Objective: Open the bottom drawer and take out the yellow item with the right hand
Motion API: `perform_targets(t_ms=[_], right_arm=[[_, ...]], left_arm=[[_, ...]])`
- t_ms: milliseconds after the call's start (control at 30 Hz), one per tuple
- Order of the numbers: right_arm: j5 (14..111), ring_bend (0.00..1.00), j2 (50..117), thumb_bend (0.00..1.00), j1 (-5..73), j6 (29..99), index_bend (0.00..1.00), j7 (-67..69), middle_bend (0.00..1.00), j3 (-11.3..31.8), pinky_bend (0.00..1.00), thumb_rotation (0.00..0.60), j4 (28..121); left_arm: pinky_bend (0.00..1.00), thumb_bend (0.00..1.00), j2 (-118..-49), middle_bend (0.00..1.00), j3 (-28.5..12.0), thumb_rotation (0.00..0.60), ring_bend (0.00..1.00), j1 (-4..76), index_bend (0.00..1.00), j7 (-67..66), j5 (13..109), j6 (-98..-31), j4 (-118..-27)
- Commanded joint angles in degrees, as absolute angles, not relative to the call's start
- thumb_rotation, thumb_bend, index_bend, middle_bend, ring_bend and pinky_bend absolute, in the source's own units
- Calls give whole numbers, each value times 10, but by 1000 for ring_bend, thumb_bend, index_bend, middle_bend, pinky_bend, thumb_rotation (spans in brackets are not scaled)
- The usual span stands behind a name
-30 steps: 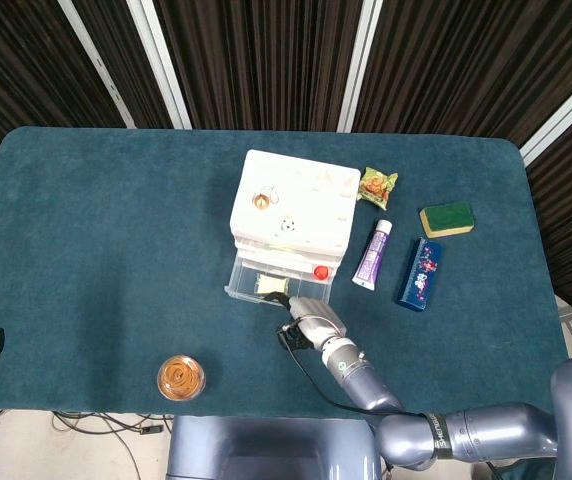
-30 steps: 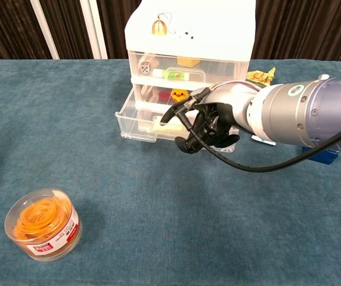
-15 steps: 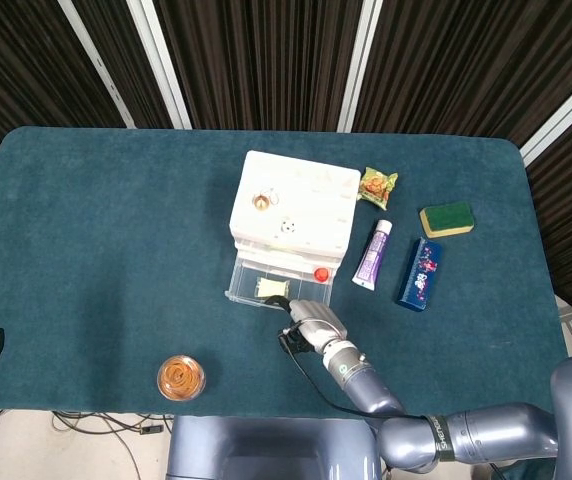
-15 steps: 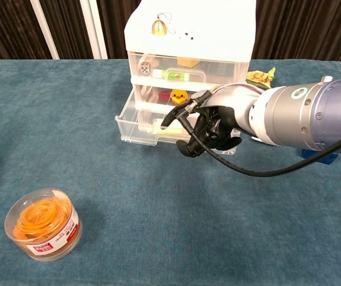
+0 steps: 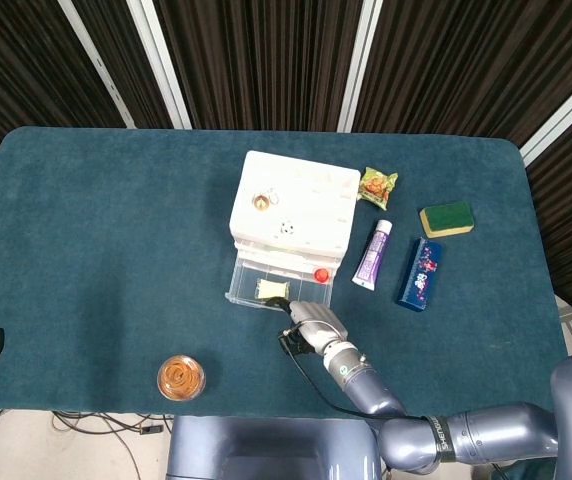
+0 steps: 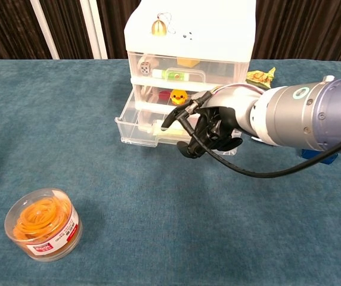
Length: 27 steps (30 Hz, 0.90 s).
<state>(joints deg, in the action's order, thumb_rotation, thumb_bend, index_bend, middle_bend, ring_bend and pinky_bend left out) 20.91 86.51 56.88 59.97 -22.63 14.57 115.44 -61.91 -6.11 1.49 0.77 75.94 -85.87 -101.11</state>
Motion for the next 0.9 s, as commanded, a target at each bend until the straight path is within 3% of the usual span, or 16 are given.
perform_targets(t_ms=[33, 367, 700, 900], right_arm=[[209, 1000, 864, 614, 569, 600, 223, -227, 992, 144, 1000, 600, 1156], [220, 1000, 831, 415, 573, 621, 222, -233, 996, 162, 1000, 600, 1176], [182, 1000, 798, 339, 624, 660, 311, -317, 1000, 185, 1000, 600, 1179], [135, 1000, 812, 266, 674, 679, 324, -390, 1000, 188, 1000, 600, 1145]], left_arm=[[0, 401, -619, 2, -61, 600, 0, 15, 68, 8, 760, -859, -1011], [0, 401, -619, 2, -61, 600, 0, 15, 67, 8, 760, -858, -1012], [0, 401, -618, 2, -60, 600, 0, 15, 68, 10, 760, -857, -1013], [0, 401, -618, 2, -61, 600, 0, 16, 67, 11, 760, -856, -1014]])
